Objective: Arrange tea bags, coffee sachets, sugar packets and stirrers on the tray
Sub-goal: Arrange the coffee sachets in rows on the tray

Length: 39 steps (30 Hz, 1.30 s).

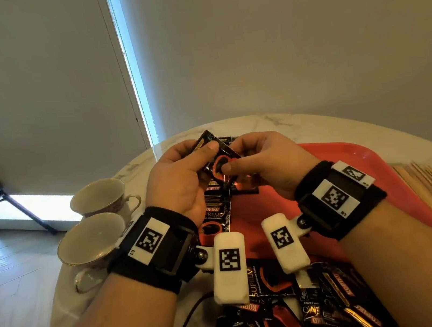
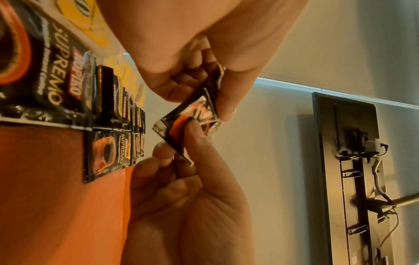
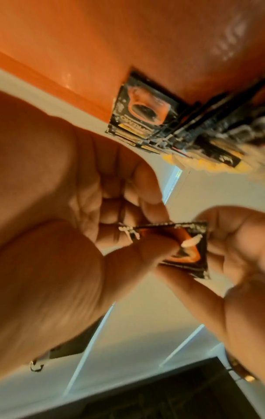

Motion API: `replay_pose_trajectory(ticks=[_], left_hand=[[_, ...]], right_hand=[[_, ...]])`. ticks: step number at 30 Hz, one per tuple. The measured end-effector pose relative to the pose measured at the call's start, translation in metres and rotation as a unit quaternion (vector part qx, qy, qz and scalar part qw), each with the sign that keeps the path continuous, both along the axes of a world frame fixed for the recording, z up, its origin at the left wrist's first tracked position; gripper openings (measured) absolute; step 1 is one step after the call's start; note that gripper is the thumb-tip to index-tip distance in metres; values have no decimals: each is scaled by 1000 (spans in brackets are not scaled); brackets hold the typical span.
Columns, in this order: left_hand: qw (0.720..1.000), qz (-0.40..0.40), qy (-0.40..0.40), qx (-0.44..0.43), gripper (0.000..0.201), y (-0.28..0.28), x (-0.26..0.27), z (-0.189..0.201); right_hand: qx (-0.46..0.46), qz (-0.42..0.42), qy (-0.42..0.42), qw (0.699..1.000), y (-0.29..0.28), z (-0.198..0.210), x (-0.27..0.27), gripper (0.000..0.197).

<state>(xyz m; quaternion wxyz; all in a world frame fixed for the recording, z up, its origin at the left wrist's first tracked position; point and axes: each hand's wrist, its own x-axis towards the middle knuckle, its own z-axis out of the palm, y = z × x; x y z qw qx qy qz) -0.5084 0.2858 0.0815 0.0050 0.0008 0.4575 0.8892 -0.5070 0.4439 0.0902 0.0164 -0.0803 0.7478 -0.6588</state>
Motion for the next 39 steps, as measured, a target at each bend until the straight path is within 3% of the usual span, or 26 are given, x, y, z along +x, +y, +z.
replay_pose_trajectory(ticks=[3,8,15,20,25,29,33,36,39], left_hand=[[1000,-6,0,12,25,3,1,0],[999,-3,12,-34,13,1,0,-3],[997,-1,54,-56,29,4,2,-7],[992,12,85,-89,24,5,0,-9],[995,16,67,-73,28,-1,-1,-6],[994,27,65,-85,38,1,-2,-7],[993,66,38,-85,32,-1,-6,-8],[992,85,11,-93,26,-3,-9,-10],[991,91,-3,-103,25,-4,-11,-10]], right_hand=[[-35,-11,-18,999,-1,1,0,15],[0,4,7,1000,-1,6,2,21],[-85,-80,-1,993,0,15,4,12],[-111,-123,-28,986,1,17,3,16],[-68,-69,-39,995,5,18,6,2],[-48,-88,-40,994,18,22,6,11],[-48,-182,-122,974,37,0,-4,10],[-25,-205,-193,959,44,-18,-8,4],[6,-208,-210,955,43,-21,-11,4]])
